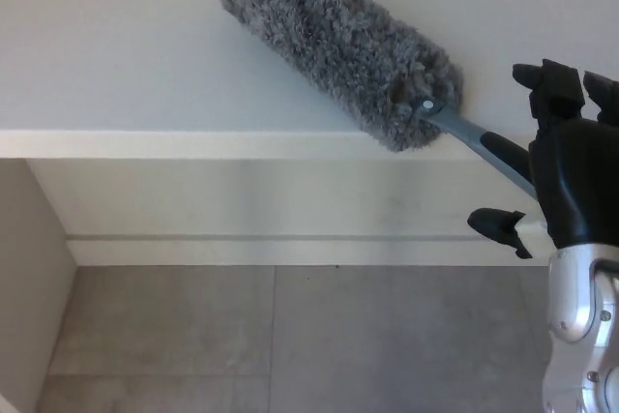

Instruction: Pick up a grey duster using the right hand and walk towards the window and then clean the window using the duster

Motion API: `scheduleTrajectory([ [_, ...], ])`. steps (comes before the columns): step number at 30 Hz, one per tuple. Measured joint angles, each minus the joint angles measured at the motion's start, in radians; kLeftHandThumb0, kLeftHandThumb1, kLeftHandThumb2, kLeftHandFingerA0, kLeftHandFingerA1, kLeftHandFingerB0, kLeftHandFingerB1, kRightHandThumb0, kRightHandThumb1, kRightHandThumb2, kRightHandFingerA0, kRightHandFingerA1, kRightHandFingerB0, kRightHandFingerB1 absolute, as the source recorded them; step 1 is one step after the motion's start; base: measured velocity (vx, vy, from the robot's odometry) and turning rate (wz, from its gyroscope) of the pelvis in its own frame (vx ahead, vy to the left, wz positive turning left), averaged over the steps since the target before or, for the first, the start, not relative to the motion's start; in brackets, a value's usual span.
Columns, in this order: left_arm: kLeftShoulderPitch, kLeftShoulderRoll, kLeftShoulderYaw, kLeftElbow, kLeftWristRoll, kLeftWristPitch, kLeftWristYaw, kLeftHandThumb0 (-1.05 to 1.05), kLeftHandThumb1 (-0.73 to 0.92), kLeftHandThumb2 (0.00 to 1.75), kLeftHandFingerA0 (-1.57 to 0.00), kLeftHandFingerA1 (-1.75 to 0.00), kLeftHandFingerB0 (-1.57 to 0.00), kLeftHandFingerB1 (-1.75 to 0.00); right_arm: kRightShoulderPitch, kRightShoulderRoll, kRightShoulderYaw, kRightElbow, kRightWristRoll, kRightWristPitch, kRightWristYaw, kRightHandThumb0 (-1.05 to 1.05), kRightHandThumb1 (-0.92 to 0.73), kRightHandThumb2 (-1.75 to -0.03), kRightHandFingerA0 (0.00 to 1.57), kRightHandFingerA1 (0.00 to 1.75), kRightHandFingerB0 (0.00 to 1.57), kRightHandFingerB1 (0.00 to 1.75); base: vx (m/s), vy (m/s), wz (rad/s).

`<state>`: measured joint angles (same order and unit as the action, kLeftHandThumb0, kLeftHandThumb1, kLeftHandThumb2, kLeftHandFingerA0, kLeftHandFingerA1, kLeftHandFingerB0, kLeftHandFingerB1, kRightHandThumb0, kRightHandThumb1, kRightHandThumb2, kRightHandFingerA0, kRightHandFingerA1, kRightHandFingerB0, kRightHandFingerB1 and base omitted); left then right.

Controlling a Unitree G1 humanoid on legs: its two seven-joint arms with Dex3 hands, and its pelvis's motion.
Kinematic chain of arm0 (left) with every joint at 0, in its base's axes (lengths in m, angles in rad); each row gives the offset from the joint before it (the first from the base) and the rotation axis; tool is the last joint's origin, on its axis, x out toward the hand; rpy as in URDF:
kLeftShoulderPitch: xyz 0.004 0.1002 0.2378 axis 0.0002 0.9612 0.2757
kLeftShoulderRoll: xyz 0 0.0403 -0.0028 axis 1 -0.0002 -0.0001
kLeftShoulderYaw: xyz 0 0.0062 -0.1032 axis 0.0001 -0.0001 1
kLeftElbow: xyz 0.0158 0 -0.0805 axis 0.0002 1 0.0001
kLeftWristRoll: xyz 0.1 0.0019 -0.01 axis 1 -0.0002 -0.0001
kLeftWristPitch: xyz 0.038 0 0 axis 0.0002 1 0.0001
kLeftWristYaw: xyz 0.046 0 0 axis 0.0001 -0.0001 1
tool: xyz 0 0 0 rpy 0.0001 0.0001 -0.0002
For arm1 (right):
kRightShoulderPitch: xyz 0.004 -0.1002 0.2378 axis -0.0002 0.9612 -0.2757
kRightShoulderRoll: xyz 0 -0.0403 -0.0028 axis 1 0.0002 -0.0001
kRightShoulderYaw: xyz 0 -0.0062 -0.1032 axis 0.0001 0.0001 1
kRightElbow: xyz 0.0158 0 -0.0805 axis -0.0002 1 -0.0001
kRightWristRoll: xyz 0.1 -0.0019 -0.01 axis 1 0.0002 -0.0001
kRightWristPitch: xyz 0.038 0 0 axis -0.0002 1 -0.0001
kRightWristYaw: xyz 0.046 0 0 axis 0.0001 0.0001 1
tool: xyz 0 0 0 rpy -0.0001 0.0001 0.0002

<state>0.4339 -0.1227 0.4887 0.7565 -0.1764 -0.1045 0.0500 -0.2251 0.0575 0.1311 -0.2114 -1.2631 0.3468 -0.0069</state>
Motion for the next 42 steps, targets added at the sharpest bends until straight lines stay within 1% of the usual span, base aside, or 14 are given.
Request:
scheduleTrajectory([
  [7,0.013,-0.001,-0.001,0.01,-0.003,-0.037,0.0,0.12,0.55,1.13,-0.94,-1.12,-0.8,-0.9,-0.066,-0.002,0.037,0.114,-0.038,0.104,0.018,-0.77,-0.29,-0.5,0.0,0.56,0.04,0.79,0.0,0.0,0.0],
  [8,0.014,-0.001,-0.001,0.015,-0.003,-0.041,0.0,0.13,0.55,1.14,-0.97,-1.15,-0.82,-0.92,-0.07,-0.005,0.041,0.126,-0.039,0.114,0.019,-0.78,-0.22,-0.64,0.0,0.6,0.11,0.72,0.0,0.0,0.0],
  [10,0.016,-0.001,-0.001,0.024,-0.004,-0.048,0.0,0.13,0.54,1.15,-0.97,-1.15,-0.83,-0.93,-0.077,-0.011,0.048,0.143,-0.038,0.127,0.019,-0.76,-0.3,-0.51,0.0,0.62,0.09,0.78,0.0,0.0,0.0],
  [13,0.015,-0.001,0.0,0.032,-0.007,-0.053,0.0,0.13,0.54,1.13,-0.95,-1.13,-0.81,-0.92,-0.089,-0.022,0.062,0.164,-0.037,0.147,0.019,-0.81,-0.22,-0.65,0.0,0.64,0.13,0.75,0.0,0.0,0.0],
  [14,0.015,-0.001,0.001,0.033,-0.008,-0.054,0.0,0.11,0.55,1.1,-0.94,-1.08,-0.8,-0.9,-0.091,-0.024,0.065,0.167,-0.037,0.151,0.019,-0.83,-0.31,-0.51,0.0,0.67,0.08,0.87,0.0,0.0,0.0],
  [21,0.015,-0.001,0.001,0.04,-0.015,-0.062,0.0,0.11,0.54,1.12,-0.95,-1.13,-0.82,-0.92,-0.109,-0.037,0.095,0.199,-0.034,0.171,0.009,-0.86,-0.33,-0.51,0.0,0.9,0.2,0.85,0.0,0.0,0.0],
  [22,0.016,-0.001,0.001,0.038,-0.019,-0.062,-0.002,0.12,0.53,1.14,-0.98,-1.14,-0.84,-0.93,-0.114,-0.042,0.105,0.213,-0.033,0.173,0.0,-0.86,-0.24,-0.7,0.02,0.77,0.23,0.82,0.0,0.0,0.0],
  [24,0.018,-0.001,-0.002,0.037,-0.021,-0.062,-0.002,0.12,0.53,1.15,-0.99,-1.15,-0.84,-0.93,-0.123,-0.051,0.113,0.233,-0.032,0.172,-0.016,-0.85,-0.24,-0.71,0.0,0.75,0.22,0.84,0.0,0.0,0.0],
  [25,0.019,-0.001,-0.003,0.037,-0.023,-0.062,-0.003,0.11,0.53,1.15,-0.98,-1.17,-0.83,-0.93,-0.128,-0.059,0.119,0.25,-0.029,0.172,-0.029,-0.76,-0.34,-0.57,0.0,0.85,0.16,0.91,0.0,0.0,0.0],
  [26,0.019,-0.002,-0.004,0.037,-0.023,-0.062,-0.003,0.11,0.53,1.16,-1.02,-1.18,-0.84,-0.94,-0.13,-0.063,0.121,0.257,-0.027,0.172,-0.035,-0.73,-0.3,-0.68,0.0,0.76,0.21,0.8,0.0,0.0,0.0],
  [34,0.025,-0.002,-0.005,0.058,-0.029,-0.093,-0.003,0.11,0.54,1.14,-0.97,-1.18,-0.83,-0.94,-0.193,-0.108,0.104,0.354,0.035,0.131,-0.135,-0.52,-0.24,-0.78,0.0,1.02,0.23,0.95,0.0,0.0,0.0],
  [38,0.023,-0.002,-0.01,0.07,-0.028,-0.109,-0.001,0.12,0.54,1.12,-1.03,-1.13,-0.84,-0.93,-0.222,-0.135,0.1,0.426,0.071,0.098,-0.198,-0.23,0.01,-1.16,0.04,1.07,0.26,0.96,0.0,0.0,0.0],
  [39,0.023,-0.001,-0.011,0.072,-0.028,-0.109,-0.001,0.12,0.53,1.12,-1.01,-1.11,-0.85,-0.92,-0.224,-0.139,0.1,0.44,0.079,0.091,-0.21,0.04,0.24,-1.34,0.14,0.95,0.3,0.9,0.0,0.0,0.0],
  [42,0.021,-0.001,-0.013,0.086,-0.028,-0.11,-0.001,0.09,0.56,1.09,-1.01,-1.12,-0.85,-0.92,-0.228,-0.151,0.1,0.486,0.108,0.067,-0.254,0.11,0.23,-1.44,0.22,0.98,0.31,0.88,0.0,0.0,0.0],
])
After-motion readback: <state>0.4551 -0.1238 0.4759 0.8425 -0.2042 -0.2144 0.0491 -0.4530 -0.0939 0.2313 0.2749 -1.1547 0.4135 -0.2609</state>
